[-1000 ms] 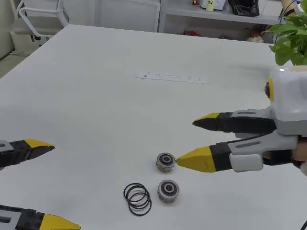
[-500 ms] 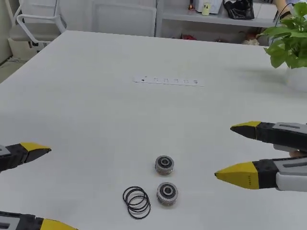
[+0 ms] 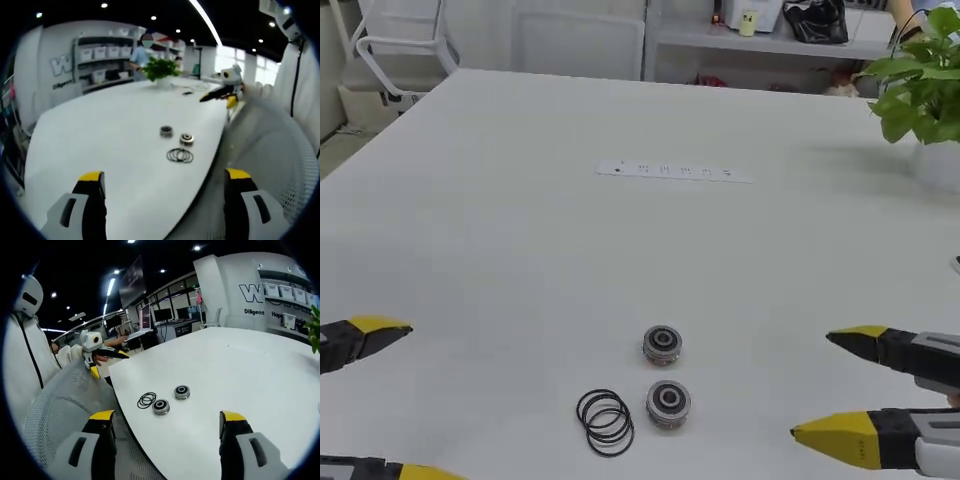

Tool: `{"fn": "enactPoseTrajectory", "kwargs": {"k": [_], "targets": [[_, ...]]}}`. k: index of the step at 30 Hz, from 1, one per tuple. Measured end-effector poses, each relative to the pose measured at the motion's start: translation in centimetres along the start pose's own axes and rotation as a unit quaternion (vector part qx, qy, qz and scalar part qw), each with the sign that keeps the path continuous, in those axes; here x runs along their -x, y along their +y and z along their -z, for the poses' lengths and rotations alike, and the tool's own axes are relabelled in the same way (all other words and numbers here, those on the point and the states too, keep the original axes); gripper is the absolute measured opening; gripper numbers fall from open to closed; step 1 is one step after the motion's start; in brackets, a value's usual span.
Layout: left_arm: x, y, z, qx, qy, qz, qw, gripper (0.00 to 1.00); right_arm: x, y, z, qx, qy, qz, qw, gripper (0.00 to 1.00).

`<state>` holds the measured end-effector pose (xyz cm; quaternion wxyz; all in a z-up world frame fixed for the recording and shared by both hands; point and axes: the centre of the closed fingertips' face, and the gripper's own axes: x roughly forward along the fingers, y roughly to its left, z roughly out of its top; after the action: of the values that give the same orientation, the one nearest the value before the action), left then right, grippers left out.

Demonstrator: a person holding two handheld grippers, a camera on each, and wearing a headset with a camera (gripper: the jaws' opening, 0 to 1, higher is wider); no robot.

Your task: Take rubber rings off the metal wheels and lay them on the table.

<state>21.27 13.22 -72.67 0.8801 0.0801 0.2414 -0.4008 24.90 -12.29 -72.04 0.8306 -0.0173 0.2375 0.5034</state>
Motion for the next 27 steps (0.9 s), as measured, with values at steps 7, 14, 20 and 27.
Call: {"fn": "enactPoseTrajectory", "kwargs": {"k": [7, 14, 20, 27], "targets": [[-0.1, -0.3, 0.7, 0.009, 0.005, -0.003, 0.9999, 1.0, -0.4, 0.2, 2.2, -0.015, 0.021, 0.0, 0.9997, 0.81], [0.0, 0.1, 1.1, 0.023, 0.004, -0.012, 0.9997, 1.0, -0.5, 0.0, 4.3, -0.021, 0.05, 0.005, 0.9985, 0.81], [-0.1, 0.1, 1.3, 0.027, 0.006, -0.014, 0.9995, 1.0, -0.5, 0.0, 5.7, -0.023, 0.072, 0.008, 0.9971, 0.8], [-0.2, 0.0, 1.5, 0.031, 0.009, -0.014, 0.9994, 1.0, -0.6, 0.1, 6.4, -0.029, 0.078, 0.007, 0.9965, 0.8]]}}
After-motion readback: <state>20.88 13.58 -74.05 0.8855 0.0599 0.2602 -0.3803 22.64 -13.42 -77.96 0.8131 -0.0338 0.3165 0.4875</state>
